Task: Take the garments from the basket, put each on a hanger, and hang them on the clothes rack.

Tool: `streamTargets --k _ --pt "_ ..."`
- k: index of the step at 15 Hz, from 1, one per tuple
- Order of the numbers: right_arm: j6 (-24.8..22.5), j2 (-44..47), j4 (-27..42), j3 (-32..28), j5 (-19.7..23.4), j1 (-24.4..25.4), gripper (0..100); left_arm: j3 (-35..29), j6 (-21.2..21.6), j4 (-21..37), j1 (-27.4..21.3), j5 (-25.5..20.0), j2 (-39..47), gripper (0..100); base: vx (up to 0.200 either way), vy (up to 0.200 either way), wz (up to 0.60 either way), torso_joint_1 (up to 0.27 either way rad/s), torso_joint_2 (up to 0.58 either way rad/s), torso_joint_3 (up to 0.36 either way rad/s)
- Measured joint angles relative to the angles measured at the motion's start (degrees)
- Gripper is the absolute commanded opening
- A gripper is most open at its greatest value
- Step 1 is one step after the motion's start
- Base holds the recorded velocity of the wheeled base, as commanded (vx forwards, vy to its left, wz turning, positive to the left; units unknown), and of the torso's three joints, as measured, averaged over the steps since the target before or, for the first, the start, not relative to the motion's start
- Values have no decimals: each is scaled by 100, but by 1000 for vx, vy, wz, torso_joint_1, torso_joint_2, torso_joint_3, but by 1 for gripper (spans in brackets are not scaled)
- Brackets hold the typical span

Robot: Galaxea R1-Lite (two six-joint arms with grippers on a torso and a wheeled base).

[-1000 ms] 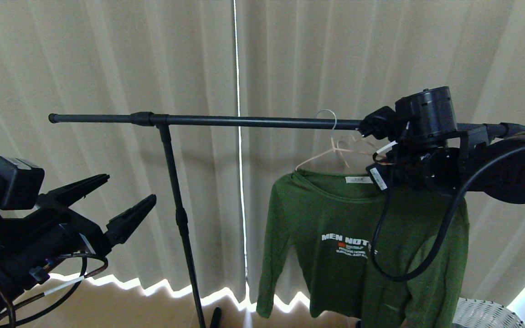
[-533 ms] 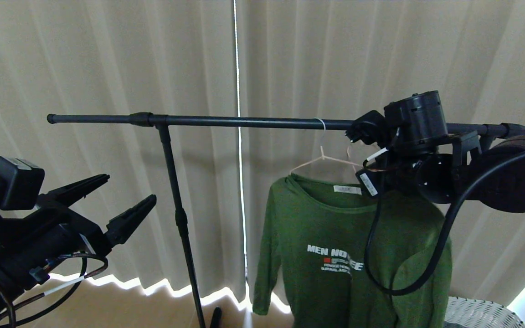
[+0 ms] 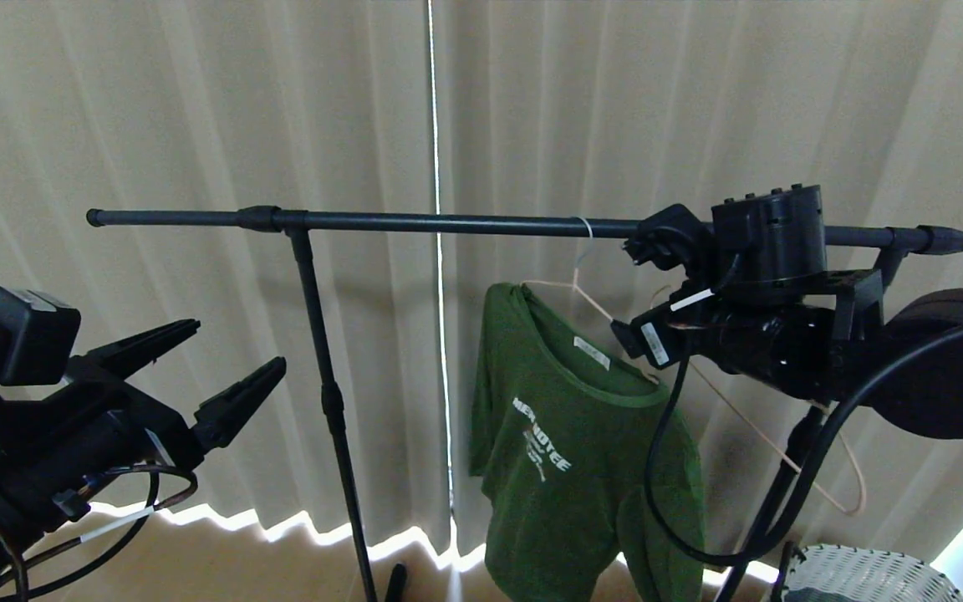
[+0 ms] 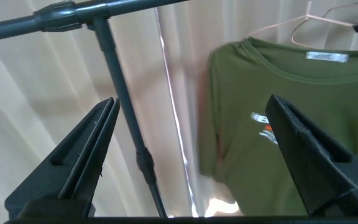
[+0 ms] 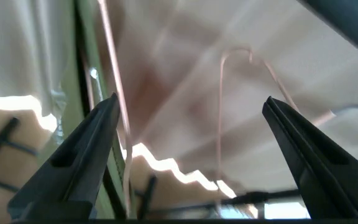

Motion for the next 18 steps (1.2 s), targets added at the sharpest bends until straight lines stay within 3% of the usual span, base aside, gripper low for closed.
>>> streamTargets --k 4,8,13,18 --pt "5 -319 -96 330 41 2 100 -9 44 -6 127 -2 -33 100 0 0 0 0 0 0" --pt "-9 -1309 -71 940 35 -63 100 156 257 -27 289 0 -141 100 0 0 0 0 0 0" --pt "-20 -2719 -44 2298 66 -828 100 514 323 -35 529 13 -466 100 0 0 0 0 0 0" --pt "13 -3608 -202 3395 518 -992 100 653 514 -20 1048 16 -496 100 0 0 0 0 0 0"
